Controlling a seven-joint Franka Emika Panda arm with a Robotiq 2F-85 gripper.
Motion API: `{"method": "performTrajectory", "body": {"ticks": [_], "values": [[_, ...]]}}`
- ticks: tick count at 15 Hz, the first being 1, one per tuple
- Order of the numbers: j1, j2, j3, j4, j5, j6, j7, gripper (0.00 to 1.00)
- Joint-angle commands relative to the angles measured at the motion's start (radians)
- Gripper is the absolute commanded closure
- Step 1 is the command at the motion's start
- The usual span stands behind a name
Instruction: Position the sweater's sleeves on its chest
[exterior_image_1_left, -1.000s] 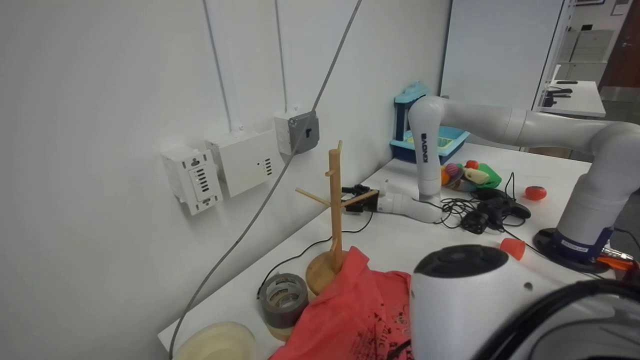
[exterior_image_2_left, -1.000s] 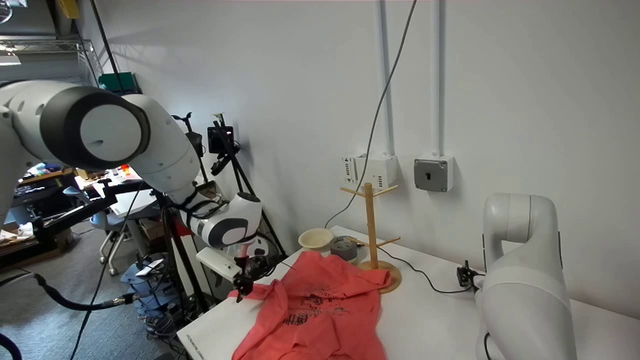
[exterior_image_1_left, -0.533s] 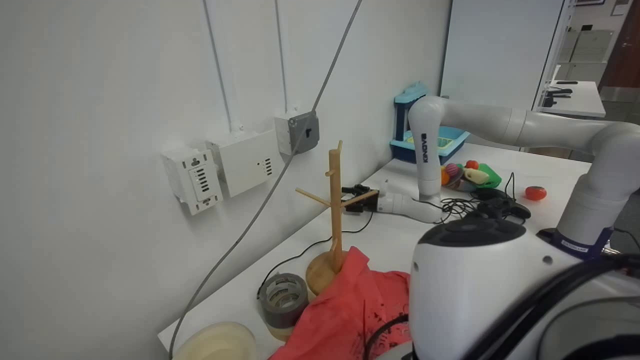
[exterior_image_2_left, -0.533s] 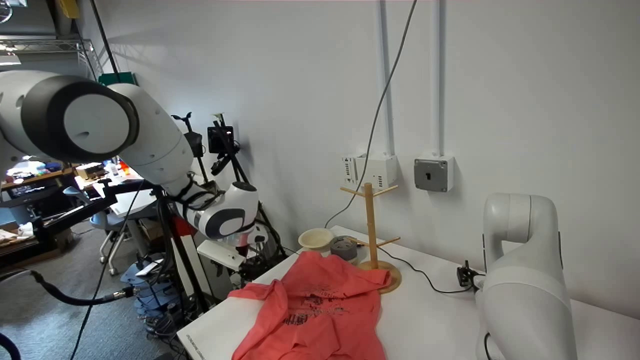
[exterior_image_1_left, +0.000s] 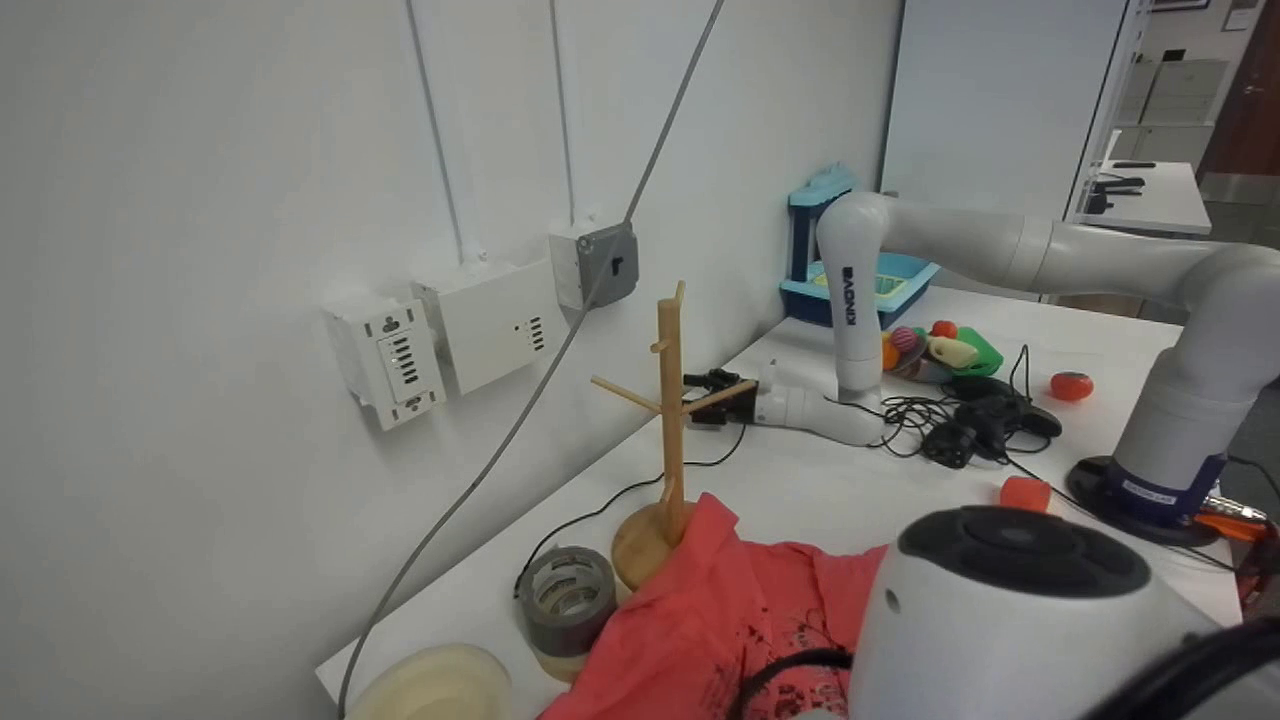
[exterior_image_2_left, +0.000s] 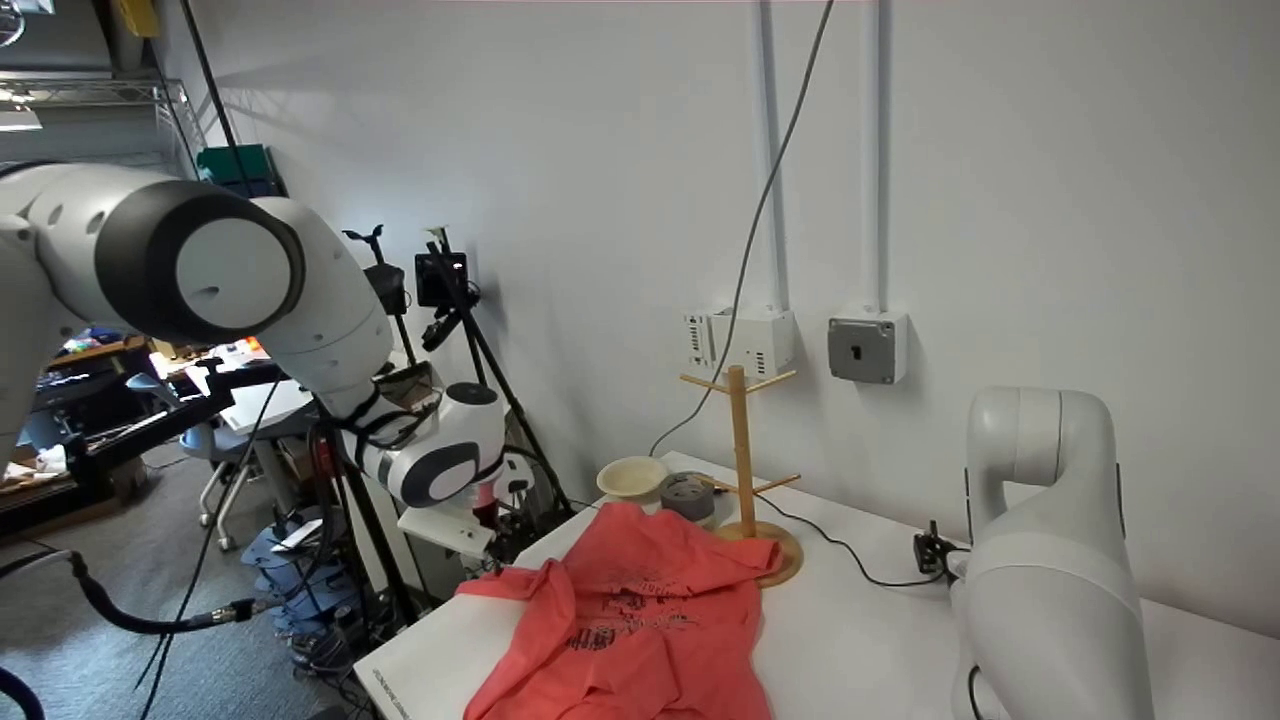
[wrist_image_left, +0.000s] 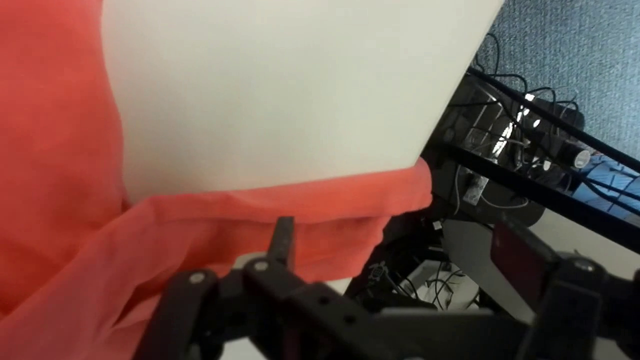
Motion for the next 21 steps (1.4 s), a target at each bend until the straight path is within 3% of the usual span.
{"method": "performTrajectory", "body": {"ticks": [1, 7, 21], "values": [[0.042, 0.05, -0.054, -0.037, -0.122, 0.115, 0.015, 0.0], [0.096, 0.098, -0.127, -0.042, -0.284, 0.231, 0.067, 0.0], [0.134, 0.027, -0.139, -0.036, -0.317, 0.129, 0.156, 0.0]]}}
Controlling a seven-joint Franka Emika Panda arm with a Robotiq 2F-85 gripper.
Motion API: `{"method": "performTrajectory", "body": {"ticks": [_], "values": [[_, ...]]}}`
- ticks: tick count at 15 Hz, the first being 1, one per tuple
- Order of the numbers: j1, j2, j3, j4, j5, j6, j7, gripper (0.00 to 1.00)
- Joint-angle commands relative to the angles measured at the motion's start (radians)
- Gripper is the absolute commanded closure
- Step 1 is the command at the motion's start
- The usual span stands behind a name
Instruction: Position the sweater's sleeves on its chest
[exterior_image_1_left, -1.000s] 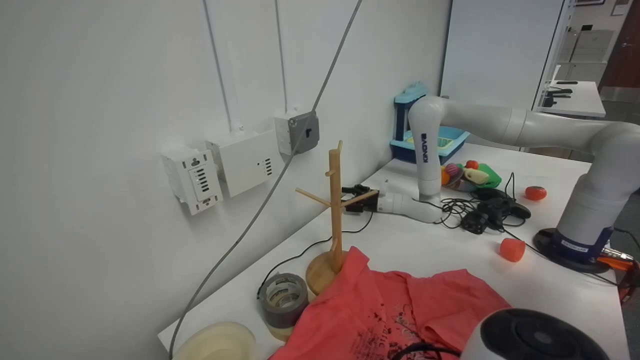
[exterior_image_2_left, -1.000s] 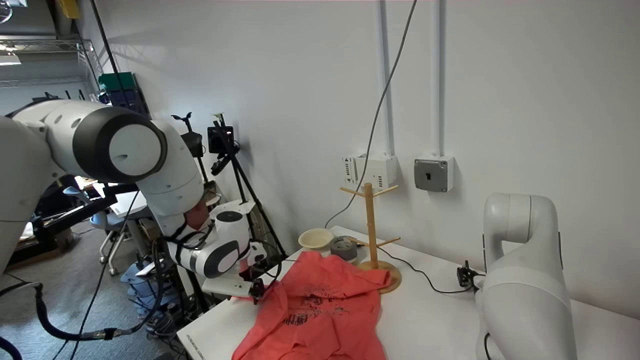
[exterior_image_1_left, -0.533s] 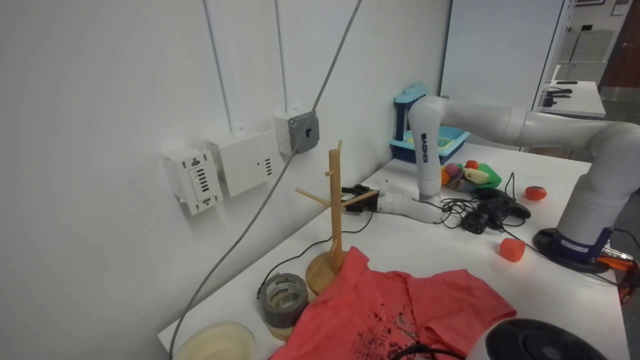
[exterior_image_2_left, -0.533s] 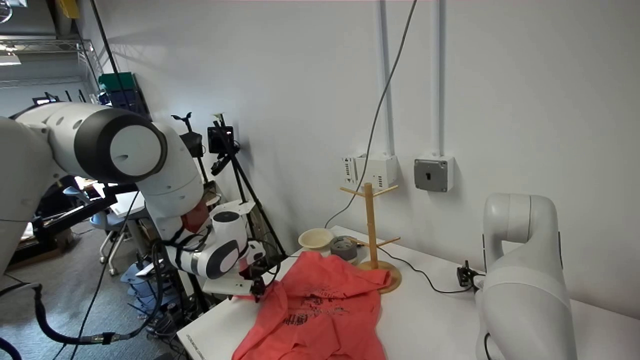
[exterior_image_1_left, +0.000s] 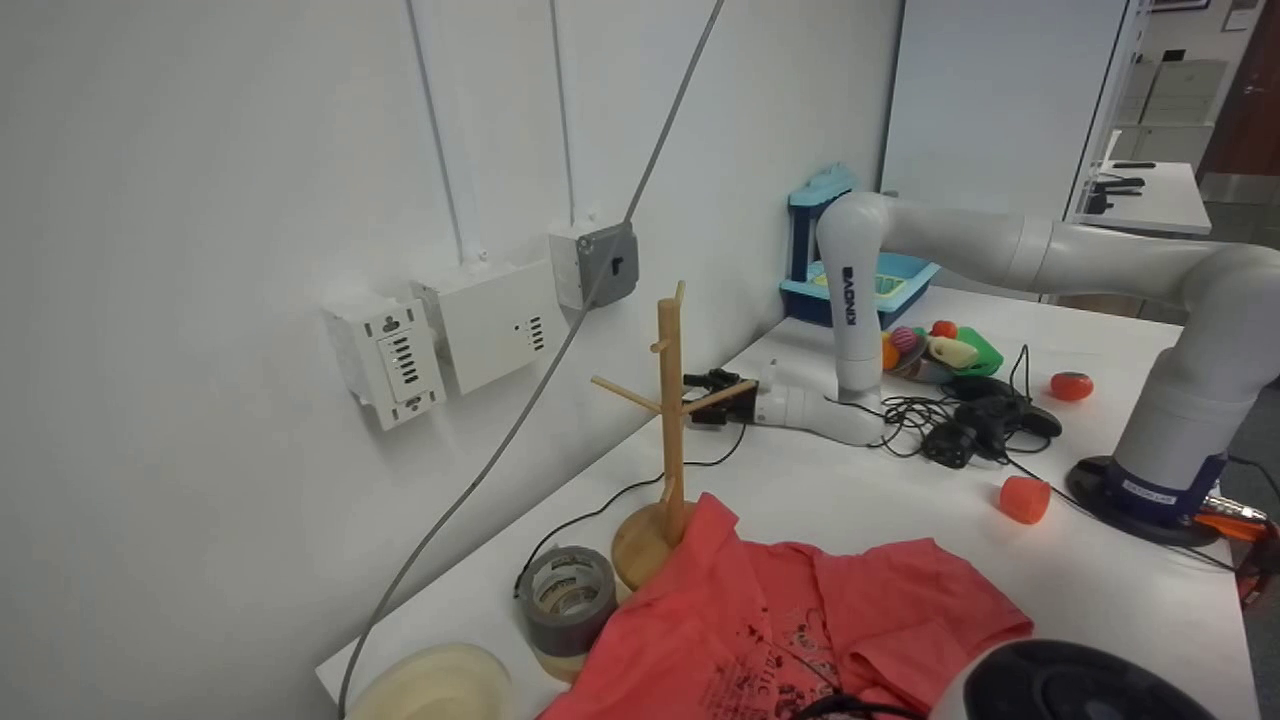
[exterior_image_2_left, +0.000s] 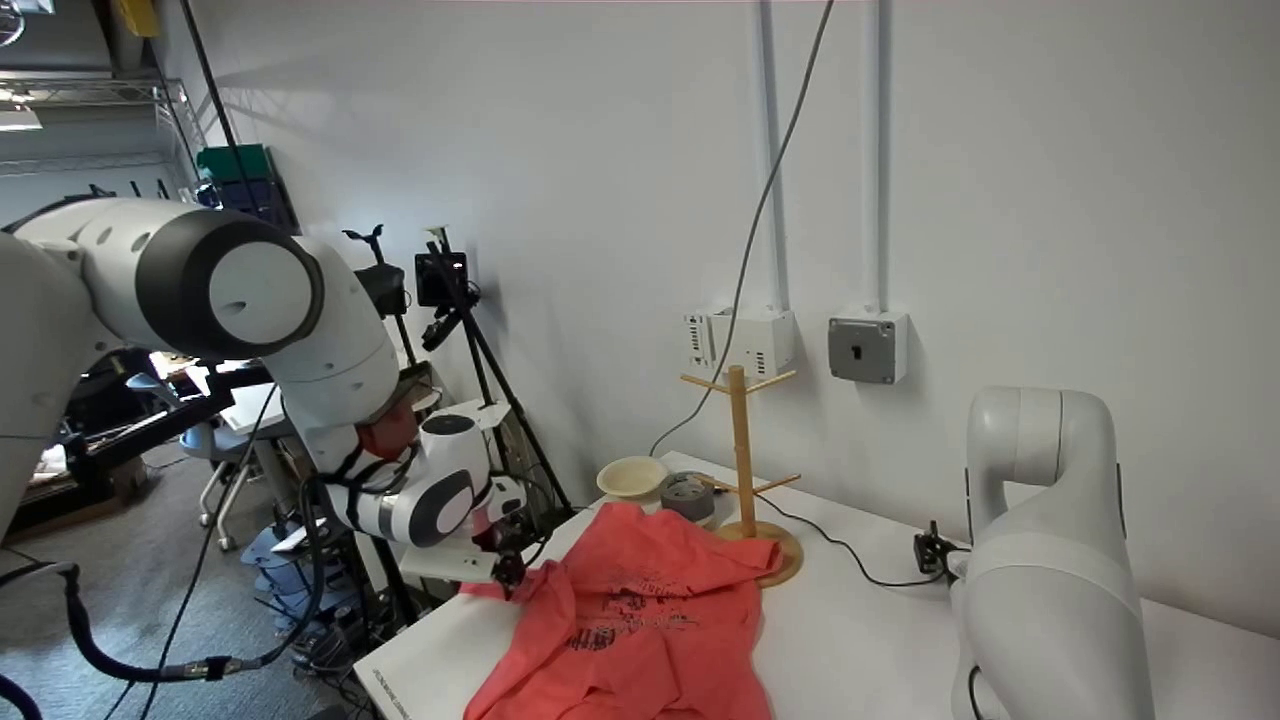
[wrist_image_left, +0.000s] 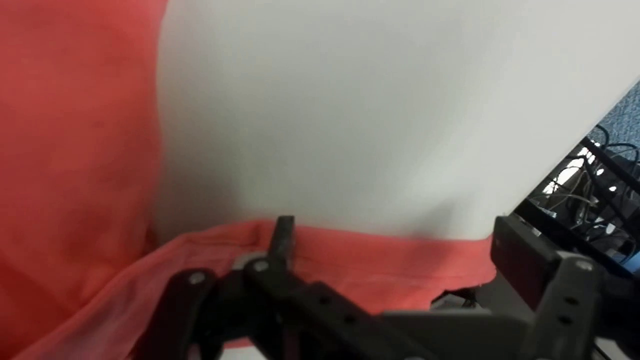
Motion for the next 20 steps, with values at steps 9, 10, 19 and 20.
{"method": "performTrajectory", "body": {"ticks": [9, 10, 19, 20], "values": [[0.08, 0.009, -0.081, 0.044, -0.114, 0.02, 0.022, 0.0], [0.084, 0.016, -0.087, 0.048, -0.122, 0.022, 0.022, 0.0], [0.09, 0.062, -0.107, 0.091, -0.134, 0.02, 0.024, 0.35], [0.089, 0.063, -0.108, 0.095, -0.132, 0.019, 0.025, 0.43]]}}
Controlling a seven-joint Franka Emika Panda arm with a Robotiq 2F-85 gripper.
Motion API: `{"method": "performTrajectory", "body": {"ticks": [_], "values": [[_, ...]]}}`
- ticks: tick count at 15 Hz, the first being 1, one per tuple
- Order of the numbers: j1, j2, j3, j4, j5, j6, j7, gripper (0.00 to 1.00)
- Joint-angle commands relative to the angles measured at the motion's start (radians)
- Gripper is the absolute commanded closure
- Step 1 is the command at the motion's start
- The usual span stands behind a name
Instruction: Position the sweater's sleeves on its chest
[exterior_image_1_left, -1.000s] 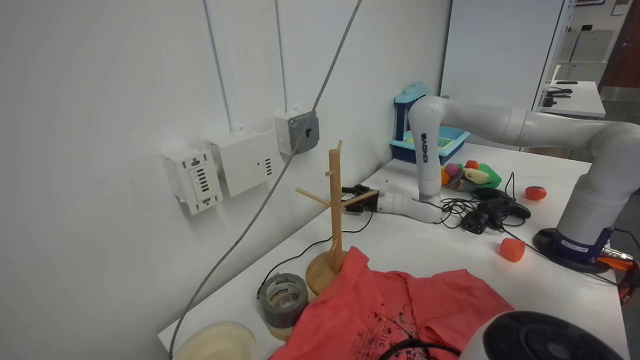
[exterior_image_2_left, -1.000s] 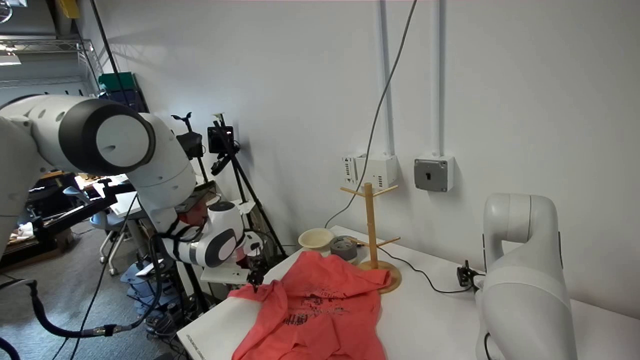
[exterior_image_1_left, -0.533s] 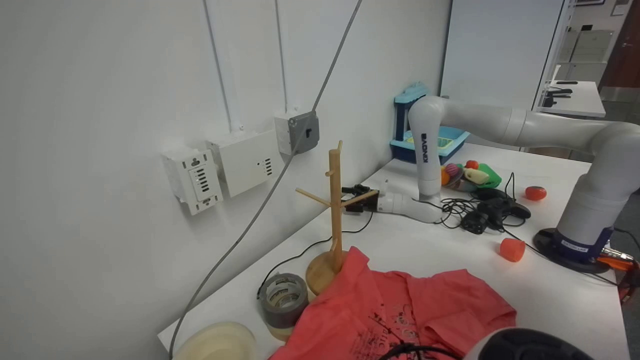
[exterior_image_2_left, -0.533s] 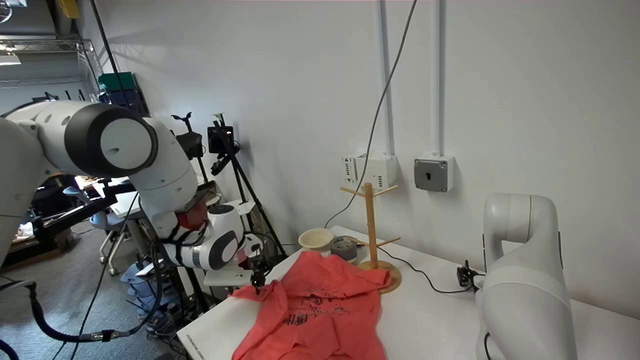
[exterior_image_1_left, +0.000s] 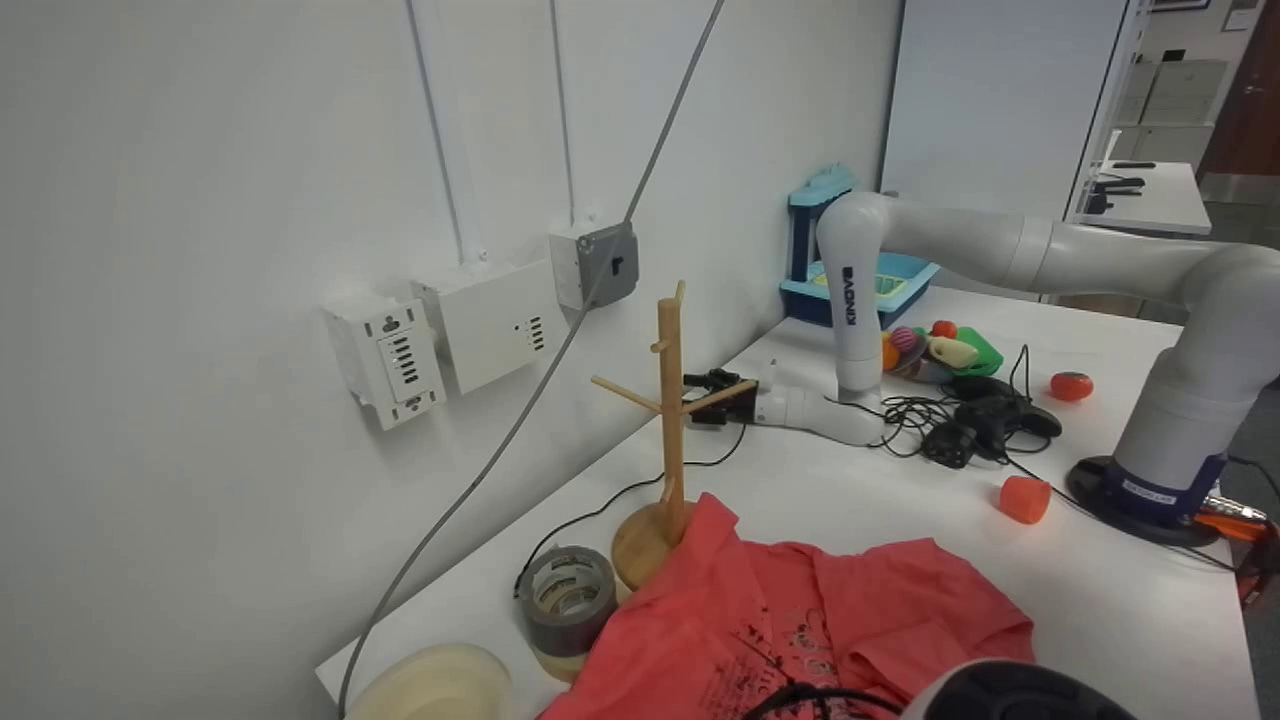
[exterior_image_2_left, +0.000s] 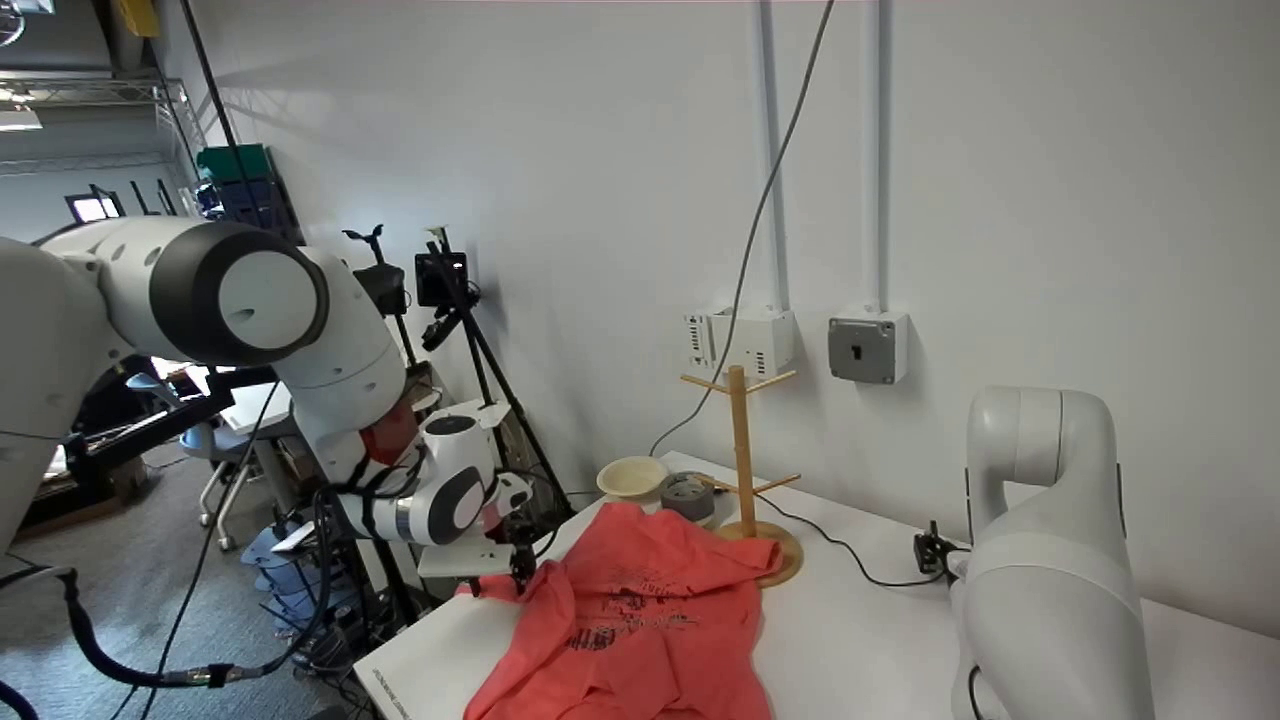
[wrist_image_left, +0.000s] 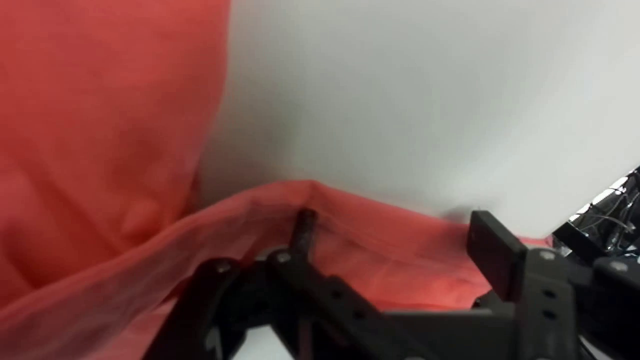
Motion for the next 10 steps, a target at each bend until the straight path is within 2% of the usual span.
{"method": "performTrajectory", "body": {"ticks": [1, 7, 10], "values": [[0.003, 0.022, -0.013, 0.028, -0.023, 0.007, 0.022, 0.51], [-0.02, 0.016, -0.008, 0.037, -0.007, 0.006, 0.032, 0.97], [-0.046, -0.005, 0.004, 0.027, 0.008, -0.006, 0.045, 1.0]]}}
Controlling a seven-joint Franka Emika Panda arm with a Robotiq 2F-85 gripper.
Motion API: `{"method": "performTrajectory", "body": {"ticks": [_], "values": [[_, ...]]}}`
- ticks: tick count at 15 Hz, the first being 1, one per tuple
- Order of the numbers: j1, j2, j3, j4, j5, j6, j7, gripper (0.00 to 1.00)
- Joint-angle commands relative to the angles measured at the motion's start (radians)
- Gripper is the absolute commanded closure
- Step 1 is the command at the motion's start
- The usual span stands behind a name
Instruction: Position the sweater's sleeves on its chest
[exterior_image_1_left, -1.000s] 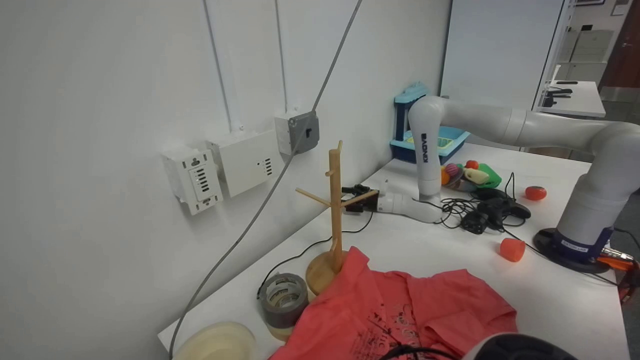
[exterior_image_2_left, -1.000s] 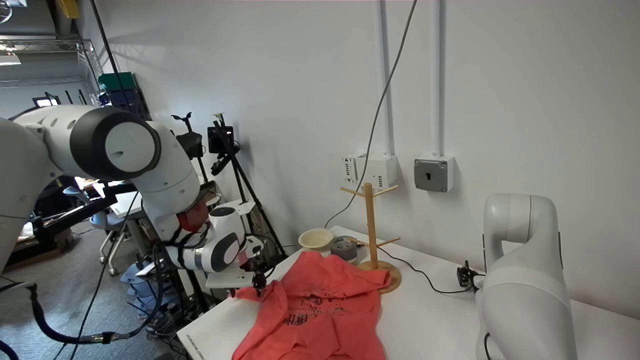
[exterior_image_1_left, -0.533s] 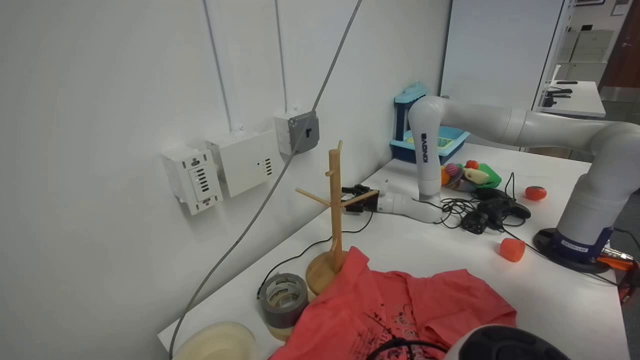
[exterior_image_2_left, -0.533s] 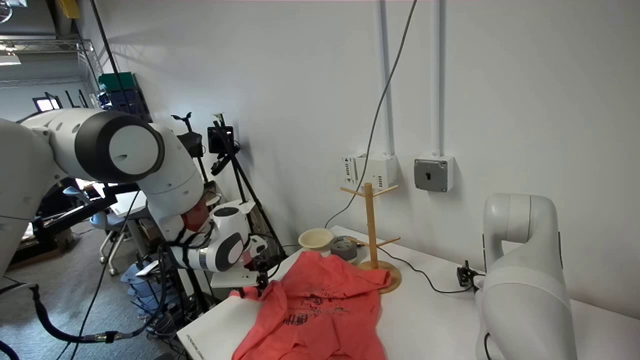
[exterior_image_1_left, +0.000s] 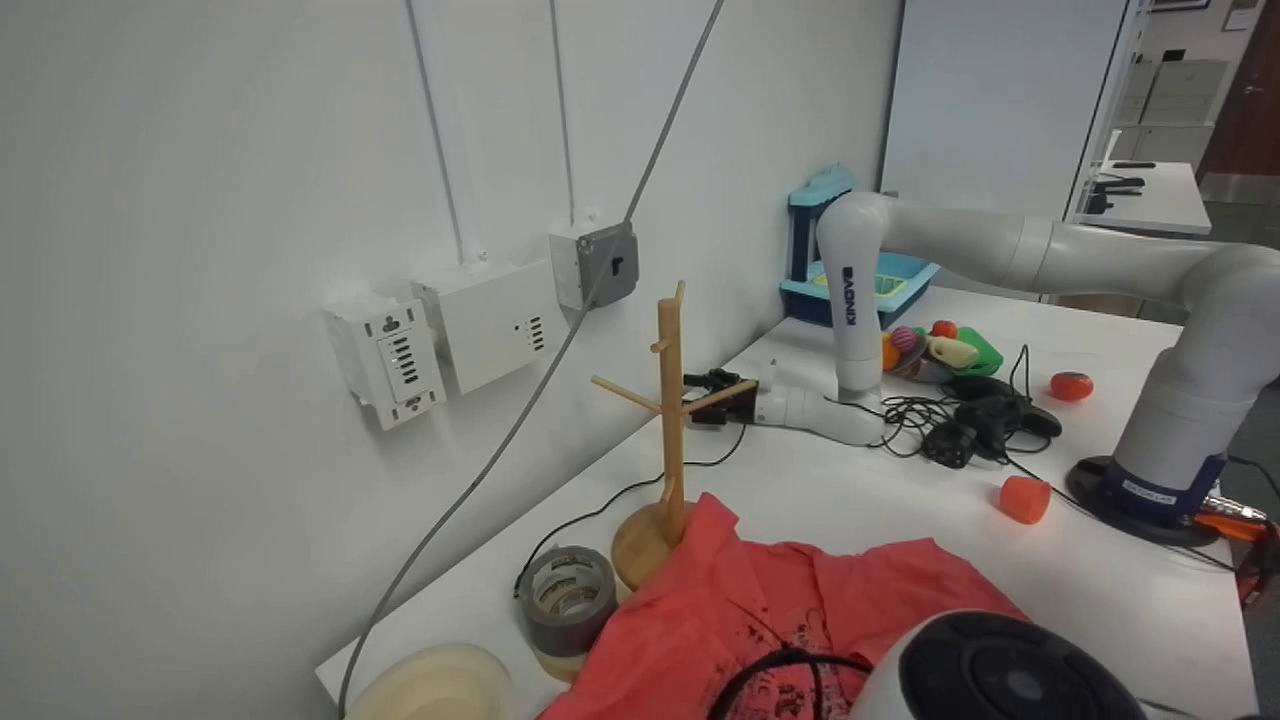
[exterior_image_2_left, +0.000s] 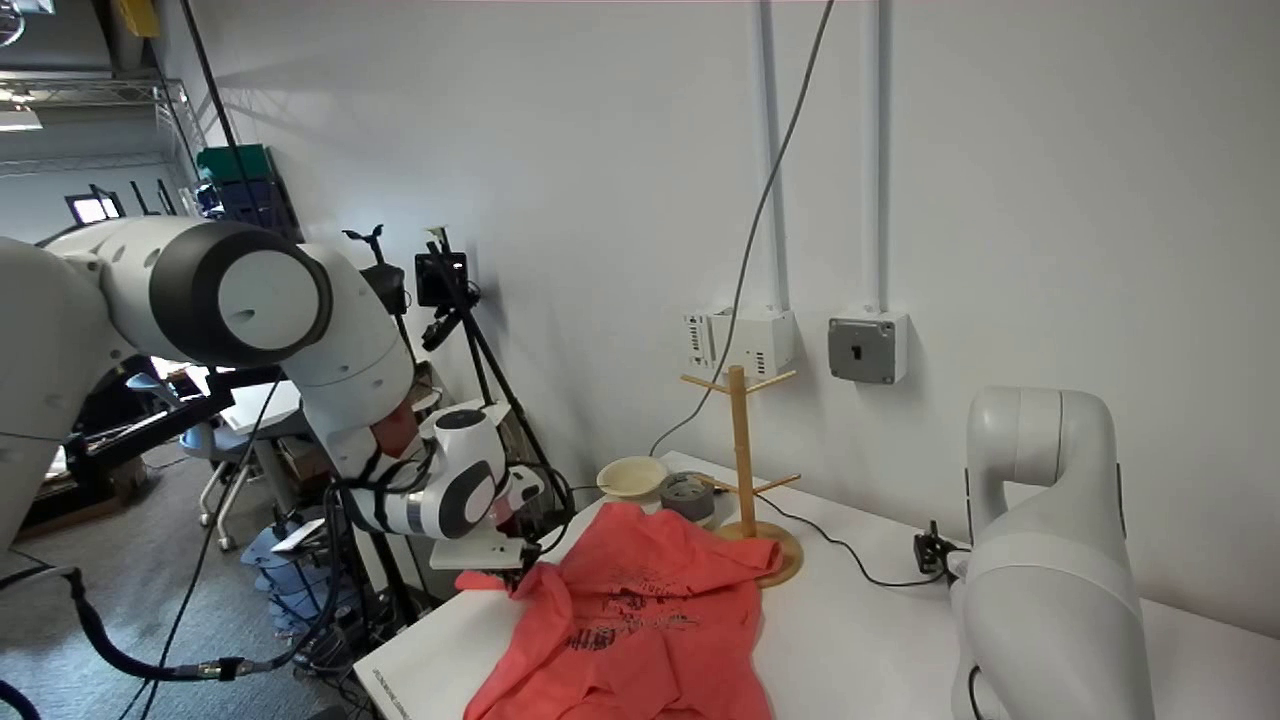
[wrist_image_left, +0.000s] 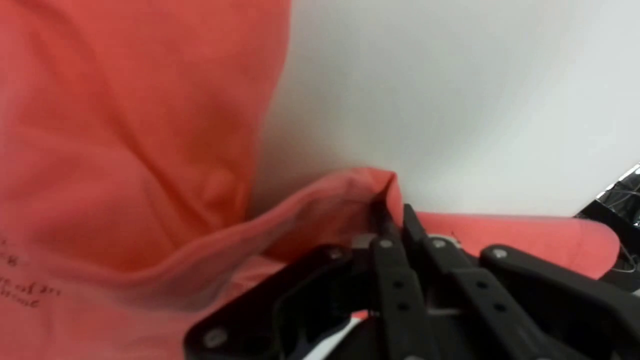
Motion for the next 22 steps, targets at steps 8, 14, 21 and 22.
{"method": "performTrajectory", "body": {"ticks": [8, 14, 21, 22], "values": [[-0.14, -0.181, 0.033, -0.087, 0.112, -0.049, 0.11, 0.99], [-0.168, -0.323, -0.018, -0.179, 0.182, -0.033, 0.225, 0.99], [-0.048, -0.477, -0.236, -0.327, 0.052, -0.034, 0.493, 0.99], [-0.028, -0.491, -0.273, -0.341, 0.009, -0.039, 0.541, 0.99]]}}
